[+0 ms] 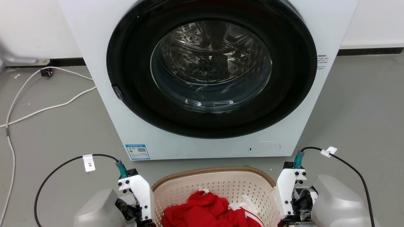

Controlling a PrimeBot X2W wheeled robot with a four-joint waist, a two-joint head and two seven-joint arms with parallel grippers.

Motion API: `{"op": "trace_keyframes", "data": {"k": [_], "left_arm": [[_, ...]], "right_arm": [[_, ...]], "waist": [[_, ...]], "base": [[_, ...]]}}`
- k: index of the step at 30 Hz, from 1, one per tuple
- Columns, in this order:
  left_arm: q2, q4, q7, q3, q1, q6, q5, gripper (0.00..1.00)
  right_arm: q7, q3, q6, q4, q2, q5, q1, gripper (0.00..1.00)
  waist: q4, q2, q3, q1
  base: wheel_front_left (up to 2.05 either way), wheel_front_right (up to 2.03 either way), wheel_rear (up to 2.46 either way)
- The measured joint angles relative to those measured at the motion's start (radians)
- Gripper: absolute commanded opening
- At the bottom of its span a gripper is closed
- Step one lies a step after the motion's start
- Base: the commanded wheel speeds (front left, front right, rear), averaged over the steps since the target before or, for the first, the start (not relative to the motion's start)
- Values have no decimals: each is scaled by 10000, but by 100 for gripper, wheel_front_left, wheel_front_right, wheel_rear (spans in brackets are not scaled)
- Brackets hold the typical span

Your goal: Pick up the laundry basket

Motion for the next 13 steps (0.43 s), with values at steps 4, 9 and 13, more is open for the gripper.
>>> {"op": "trace_keyframes", "data": {"k": [4, 9, 13], "left_arm": [[-4, 10, -13, -2, 0, 2, -17, 0], [-6, 21, -21, -4, 0, 4, -71, 0], [-6, 27, -27, -13, 0, 6, -79, 0]], "right_arm": [[-6, 12, -2, 2, -2, 2, 0, 0], [-19, 10, -2, 2, -6, 2, 0, 0], [-31, 2, -2, 2, -6, 2, 0, 0]], "waist": [[3, 0, -13, 0], [14, 0, -16, 0], [22, 0, -10, 0]], "base": [[0, 0, 0], [0, 0, 0], [0, 0, 0]]}}
